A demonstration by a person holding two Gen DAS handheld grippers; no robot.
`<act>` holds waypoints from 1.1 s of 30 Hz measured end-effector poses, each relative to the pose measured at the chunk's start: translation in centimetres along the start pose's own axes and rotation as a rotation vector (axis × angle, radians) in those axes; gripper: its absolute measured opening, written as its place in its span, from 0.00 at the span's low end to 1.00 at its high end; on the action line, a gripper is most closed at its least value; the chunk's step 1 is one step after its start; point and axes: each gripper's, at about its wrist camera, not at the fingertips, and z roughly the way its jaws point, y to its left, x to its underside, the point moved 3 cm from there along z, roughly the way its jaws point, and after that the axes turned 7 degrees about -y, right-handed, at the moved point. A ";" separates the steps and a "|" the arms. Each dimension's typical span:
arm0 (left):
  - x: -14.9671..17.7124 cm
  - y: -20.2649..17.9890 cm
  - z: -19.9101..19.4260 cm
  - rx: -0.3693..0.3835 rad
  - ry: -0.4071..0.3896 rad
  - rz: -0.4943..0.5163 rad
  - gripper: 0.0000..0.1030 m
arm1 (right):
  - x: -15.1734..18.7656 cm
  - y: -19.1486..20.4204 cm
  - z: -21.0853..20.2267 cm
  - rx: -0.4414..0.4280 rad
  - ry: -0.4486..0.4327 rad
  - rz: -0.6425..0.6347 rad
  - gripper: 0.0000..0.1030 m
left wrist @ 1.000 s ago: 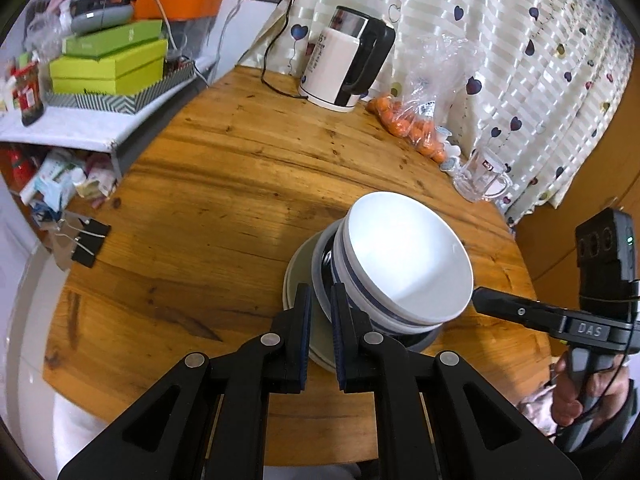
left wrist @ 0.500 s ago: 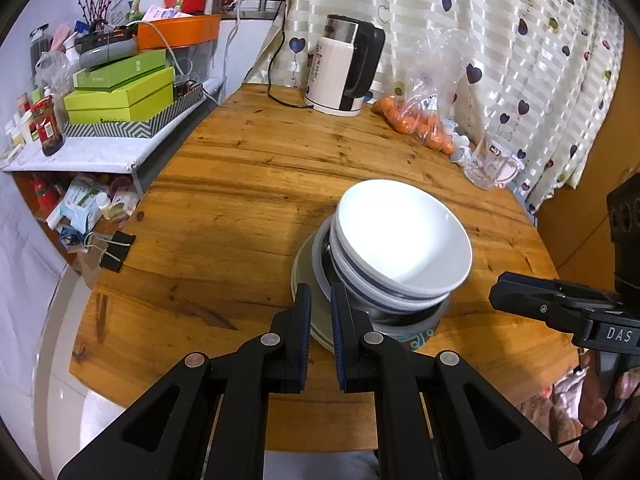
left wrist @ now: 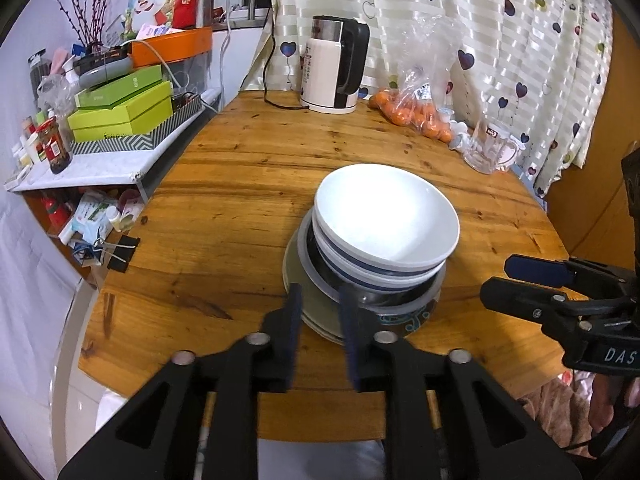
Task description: Organize plates and bowls
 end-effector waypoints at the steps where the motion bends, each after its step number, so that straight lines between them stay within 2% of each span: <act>1: 0.0 -0.1 0.0 -0.004 0.001 0.003 0.28 | 0.0 0.0 0.1 0.003 0.000 -0.007 0.57; 3: 0.1 -0.3 0.1 -0.011 0.003 0.006 0.36 | 0.2 0.1 0.2 0.006 0.001 -0.015 0.57; 5: 0.1 -0.3 0.1 -0.013 0.003 0.007 0.38 | 0.4 0.2 0.3 0.005 0.004 -0.020 0.58; 11: 0.3 -0.6 0.3 -0.023 0.011 0.019 0.38 | 0.9 0.4 0.5 0.006 0.011 -0.030 0.58; 22: 0.8 -0.7 0.8 0.028 0.031 -0.001 0.38 | 1.1 0.7 0.9 0.027 0.017 -0.053 0.63; 27: 1.0 -0.6 1.1 -0.021 0.053 0.009 0.38 | 1.2 0.8 1.1 0.029 0.021 -0.062 0.63; 33: 1.2 -0.6 1.2 -0.031 0.058 0.011 0.38 | 1.2 0.8 1.4 0.028 0.031 -0.061 0.63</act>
